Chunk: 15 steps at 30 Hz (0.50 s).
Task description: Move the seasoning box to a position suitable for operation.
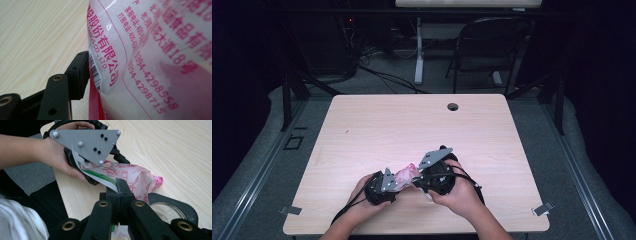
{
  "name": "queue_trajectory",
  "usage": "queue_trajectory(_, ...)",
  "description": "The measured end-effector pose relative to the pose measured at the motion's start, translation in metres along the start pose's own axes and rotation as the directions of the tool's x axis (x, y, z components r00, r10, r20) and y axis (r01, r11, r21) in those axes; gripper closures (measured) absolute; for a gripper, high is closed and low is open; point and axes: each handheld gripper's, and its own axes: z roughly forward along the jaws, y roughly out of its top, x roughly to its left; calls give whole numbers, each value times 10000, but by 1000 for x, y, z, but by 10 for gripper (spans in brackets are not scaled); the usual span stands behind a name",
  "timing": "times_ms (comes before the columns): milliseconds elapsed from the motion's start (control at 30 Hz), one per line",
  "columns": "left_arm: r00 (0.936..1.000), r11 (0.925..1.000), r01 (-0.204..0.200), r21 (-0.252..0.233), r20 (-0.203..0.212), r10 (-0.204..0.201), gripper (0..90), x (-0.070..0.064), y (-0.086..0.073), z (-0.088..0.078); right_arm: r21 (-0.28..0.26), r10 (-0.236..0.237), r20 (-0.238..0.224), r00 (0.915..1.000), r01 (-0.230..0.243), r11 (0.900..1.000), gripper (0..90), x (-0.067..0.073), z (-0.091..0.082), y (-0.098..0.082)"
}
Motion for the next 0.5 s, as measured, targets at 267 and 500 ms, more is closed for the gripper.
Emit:
queue_trajectory(267,9986,9992,-405,73,-326,407,617,-2,1,1,-62,7,42,10000,-7,10000,900,1,0,1)
queue_trajectory(500,9983,9991,-358,217,-449,368,645,-3,5,-1,-244,109,38,9999,-108,9996,900,-1,-1,0)
